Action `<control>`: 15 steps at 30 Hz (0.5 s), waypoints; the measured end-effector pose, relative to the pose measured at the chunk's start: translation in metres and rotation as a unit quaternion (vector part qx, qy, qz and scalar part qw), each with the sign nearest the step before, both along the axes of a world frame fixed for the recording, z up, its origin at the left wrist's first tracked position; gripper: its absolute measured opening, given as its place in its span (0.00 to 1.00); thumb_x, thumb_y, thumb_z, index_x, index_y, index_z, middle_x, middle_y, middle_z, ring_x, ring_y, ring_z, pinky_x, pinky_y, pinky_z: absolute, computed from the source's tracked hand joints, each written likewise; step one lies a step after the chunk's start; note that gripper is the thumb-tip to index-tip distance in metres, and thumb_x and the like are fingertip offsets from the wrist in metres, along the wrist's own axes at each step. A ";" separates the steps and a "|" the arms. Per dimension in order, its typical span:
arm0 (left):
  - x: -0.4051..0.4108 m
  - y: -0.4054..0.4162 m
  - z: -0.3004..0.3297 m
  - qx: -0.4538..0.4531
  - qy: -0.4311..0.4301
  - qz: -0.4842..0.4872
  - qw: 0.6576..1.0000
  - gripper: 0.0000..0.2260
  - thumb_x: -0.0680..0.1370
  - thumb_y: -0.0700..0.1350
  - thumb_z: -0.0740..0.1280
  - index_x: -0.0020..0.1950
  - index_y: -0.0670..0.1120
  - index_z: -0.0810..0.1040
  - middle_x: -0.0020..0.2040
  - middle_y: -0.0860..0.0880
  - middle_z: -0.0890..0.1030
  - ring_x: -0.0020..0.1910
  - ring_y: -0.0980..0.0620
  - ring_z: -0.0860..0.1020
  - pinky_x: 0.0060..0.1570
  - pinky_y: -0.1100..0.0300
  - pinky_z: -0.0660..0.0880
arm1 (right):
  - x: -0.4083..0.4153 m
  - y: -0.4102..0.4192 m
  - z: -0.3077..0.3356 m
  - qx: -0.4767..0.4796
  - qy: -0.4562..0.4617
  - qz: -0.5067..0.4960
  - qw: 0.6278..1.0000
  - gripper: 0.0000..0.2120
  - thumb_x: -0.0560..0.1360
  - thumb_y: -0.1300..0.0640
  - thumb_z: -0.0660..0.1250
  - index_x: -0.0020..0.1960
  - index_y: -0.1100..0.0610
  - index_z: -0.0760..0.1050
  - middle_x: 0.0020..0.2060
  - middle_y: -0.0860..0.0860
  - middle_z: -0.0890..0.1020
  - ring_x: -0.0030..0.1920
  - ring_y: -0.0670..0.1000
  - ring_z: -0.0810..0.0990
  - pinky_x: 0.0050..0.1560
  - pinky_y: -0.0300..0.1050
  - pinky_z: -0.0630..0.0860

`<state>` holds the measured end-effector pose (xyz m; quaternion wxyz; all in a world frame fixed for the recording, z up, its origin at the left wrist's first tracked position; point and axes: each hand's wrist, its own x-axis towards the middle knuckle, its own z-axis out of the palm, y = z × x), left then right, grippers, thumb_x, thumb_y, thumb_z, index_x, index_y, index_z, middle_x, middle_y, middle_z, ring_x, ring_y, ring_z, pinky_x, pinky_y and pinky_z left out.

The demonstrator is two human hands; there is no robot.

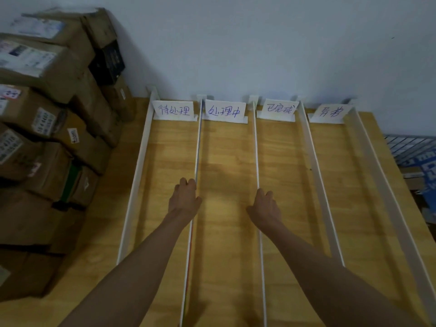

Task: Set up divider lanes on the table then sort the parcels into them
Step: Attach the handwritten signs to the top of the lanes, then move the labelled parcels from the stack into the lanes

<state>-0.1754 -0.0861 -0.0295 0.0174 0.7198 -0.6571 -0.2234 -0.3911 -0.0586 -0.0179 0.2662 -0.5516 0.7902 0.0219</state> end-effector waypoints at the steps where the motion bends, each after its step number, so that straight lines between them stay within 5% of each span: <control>1: 0.002 -0.001 0.009 -0.013 -0.008 -0.013 1.000 0.15 0.79 0.46 0.66 0.65 0.45 0.72 0.62 0.45 0.71 0.59 0.46 0.73 0.51 0.50 0.76 | 0.002 -0.003 0.010 -0.014 0.001 0.003 1.000 0.22 0.77 0.56 0.64 0.68 0.59 0.63 0.63 0.58 0.68 0.63 0.61 0.73 0.55 0.54 0.73; 8: 0.032 -0.021 0.113 -0.150 -0.075 -0.063 0.984 0.21 0.83 0.53 0.57 0.73 0.47 0.68 0.73 0.47 0.68 0.71 0.46 0.66 0.68 0.50 0.64 | 0.050 -0.031 0.109 -0.185 0.016 0.124 0.975 0.20 0.79 0.52 0.60 0.70 0.54 0.66 0.66 0.54 0.70 0.66 0.58 0.70 0.62 0.55 0.70; 15: 0.094 -0.007 0.210 -0.230 -0.102 -0.008 0.968 0.20 0.83 0.54 0.55 0.72 0.47 0.69 0.74 0.46 0.67 0.72 0.45 0.66 0.71 0.49 0.61 | 0.131 -0.047 0.196 -0.280 -0.007 0.221 0.934 0.22 0.80 0.51 0.60 0.73 0.54 0.65 0.70 0.55 0.69 0.70 0.58 0.67 0.66 0.55 0.67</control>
